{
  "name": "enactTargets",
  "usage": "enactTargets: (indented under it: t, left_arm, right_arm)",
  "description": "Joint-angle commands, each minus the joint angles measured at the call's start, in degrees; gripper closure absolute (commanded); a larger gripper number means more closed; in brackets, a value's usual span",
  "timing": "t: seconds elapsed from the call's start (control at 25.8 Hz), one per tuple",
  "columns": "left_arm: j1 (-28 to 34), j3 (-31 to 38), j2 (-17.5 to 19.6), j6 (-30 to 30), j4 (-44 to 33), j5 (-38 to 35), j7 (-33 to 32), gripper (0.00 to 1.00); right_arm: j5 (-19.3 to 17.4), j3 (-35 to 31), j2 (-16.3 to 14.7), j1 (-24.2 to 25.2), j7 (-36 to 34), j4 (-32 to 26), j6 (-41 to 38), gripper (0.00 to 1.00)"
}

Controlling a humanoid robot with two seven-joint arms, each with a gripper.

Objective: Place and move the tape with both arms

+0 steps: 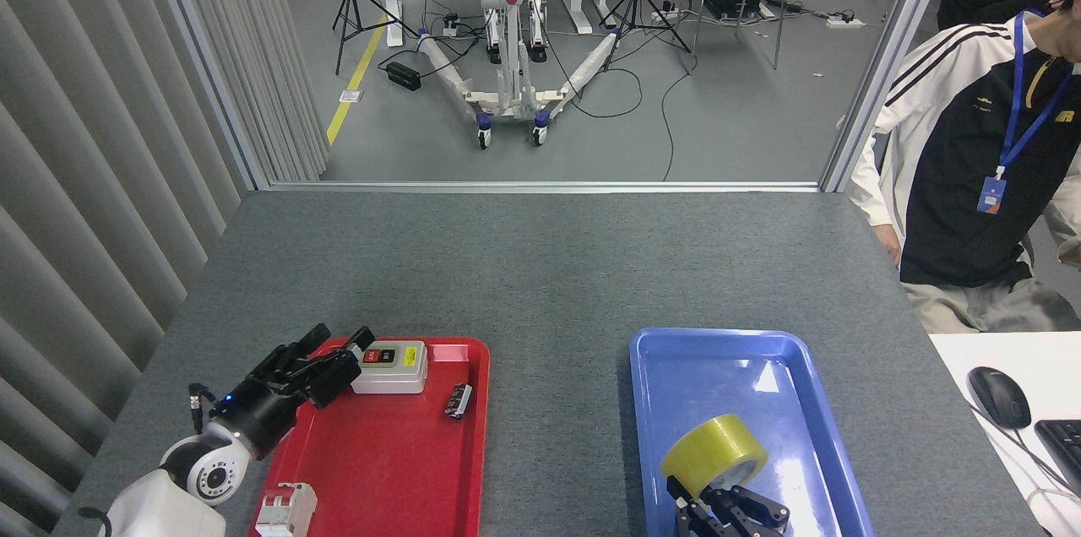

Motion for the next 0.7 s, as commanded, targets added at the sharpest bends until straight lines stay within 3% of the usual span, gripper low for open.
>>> enactTargets:
  t: [0.0,0.12,0.23,0.39,0.66]
  left_arm:
    - [2.57,2.99,-2.8,14.35,-7.13,-15.62,3.68,0.0]
    - [5.04,1.85,-8.69,27.88,-13.1,-19.66,6.05,0.0]
    - [5.39,-0.61,-12.65,34.3,-16.62,-19.66,8.07,0.0]
    - [5.56,-2.28,-12.38,34.3,-17.76,-19.66,7.72,0.0]
    - [11.71,-4.04,-13.88,34.56,-26.81,-20.98,6.22,0.0]
  right_arm:
    - [-0.77,-2.61,-1.12,-1.2,3.95,-0.3,0.77,1.0]
    - [-3.41,-4.1,-1.12,-3.13,9.84,-0.22,0.94,1.0]
    - [-5.17,-4.37,-1.12,-5.94,20.11,-0.13,1.65,1.0]
    - [-5.43,-3.58,-0.68,-10.95,32.42,0.4,7.53,1.0]
    - [-5.43,-2.79,-0.41,-13.24,42.79,1.28,11.22,1.0]
